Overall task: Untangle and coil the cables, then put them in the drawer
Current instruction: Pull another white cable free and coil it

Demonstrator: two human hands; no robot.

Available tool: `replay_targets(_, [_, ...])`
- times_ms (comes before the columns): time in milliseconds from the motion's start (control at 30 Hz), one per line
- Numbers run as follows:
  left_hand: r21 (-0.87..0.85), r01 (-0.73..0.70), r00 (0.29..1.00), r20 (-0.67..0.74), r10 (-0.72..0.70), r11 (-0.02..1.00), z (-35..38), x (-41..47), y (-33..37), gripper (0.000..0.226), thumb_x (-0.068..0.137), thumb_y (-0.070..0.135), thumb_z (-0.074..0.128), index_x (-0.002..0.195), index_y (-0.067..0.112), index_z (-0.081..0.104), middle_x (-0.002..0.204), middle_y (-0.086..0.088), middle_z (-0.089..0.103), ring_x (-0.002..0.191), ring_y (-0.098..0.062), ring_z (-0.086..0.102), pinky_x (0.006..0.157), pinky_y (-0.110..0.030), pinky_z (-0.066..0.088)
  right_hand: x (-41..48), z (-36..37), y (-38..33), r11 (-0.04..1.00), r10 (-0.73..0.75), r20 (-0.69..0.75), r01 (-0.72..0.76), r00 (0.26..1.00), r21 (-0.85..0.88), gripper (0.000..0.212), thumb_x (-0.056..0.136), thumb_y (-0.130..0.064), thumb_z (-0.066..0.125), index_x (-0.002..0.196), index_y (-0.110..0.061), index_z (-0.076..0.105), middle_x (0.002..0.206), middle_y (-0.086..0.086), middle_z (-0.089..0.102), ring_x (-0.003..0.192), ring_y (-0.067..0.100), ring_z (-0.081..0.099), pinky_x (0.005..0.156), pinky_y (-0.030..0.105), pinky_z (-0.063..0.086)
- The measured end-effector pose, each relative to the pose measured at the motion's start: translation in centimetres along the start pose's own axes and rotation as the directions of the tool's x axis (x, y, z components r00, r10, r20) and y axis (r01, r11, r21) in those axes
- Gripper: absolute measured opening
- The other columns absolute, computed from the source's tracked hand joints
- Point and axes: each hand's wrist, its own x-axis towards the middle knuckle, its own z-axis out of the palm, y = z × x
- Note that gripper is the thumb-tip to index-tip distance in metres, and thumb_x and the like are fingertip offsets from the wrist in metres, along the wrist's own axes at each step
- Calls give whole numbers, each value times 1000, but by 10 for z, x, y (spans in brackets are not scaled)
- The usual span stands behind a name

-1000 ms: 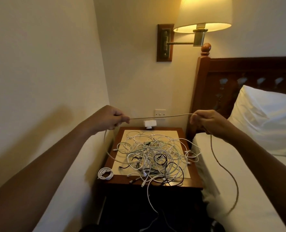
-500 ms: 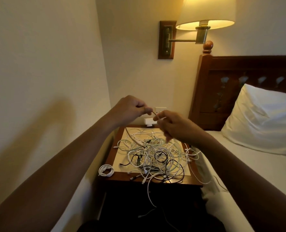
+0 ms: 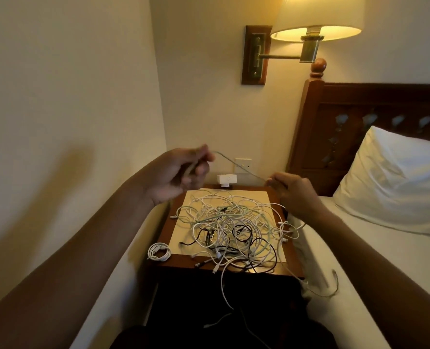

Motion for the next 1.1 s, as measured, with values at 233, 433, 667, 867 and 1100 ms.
replay_targets(233, [-47,-242,926,-308,216,969,3,28,-17,26,107,26,49,107,7,67,82,-4,68,57,-10,53,58,-22,48,-49,30,-88,978,-204,486,199,850,63,26,109,-34,48,117,-21,69,91,-13,67,73,0,60,67,14,44])
replay_targets(433, [460,-114,974,-124,190,880,15,22,-50,39,110,30,41,129,6,65,100,-13,75,87,-35,69,80,-34,58,-25,-32,-127,961,-277,192,269,942,67,23,104,-32,57,98,-18,74,65,-5,64,50,7,53,48,12,41])
replay_targets(667, [193,-99,995,26,96,976,30,10,-43,48,106,36,39,112,2,71,59,-5,53,46,-11,40,50,-23,29,20,-47,-72,965,-149,-15,148,989,219,14,92,-43,69,96,-31,76,74,3,69,70,38,60,64,47,53])
replay_targets(867, [-226,-225,971,30,237,948,26,15,-19,33,100,21,47,119,1,64,69,1,58,52,-9,48,53,-21,44,-7,-1,-49,940,8,83,-36,996,338,24,107,-33,50,101,-31,73,65,-11,55,57,15,46,48,23,40])
replay_targets(1100, [454,-301,872,-224,434,839,31,36,-7,29,107,22,51,129,6,62,94,-9,75,74,-20,71,72,-27,59,-42,17,-108,978,-178,378,120,908,172,32,110,-35,45,113,-22,74,77,-10,65,54,0,53,56,14,40])
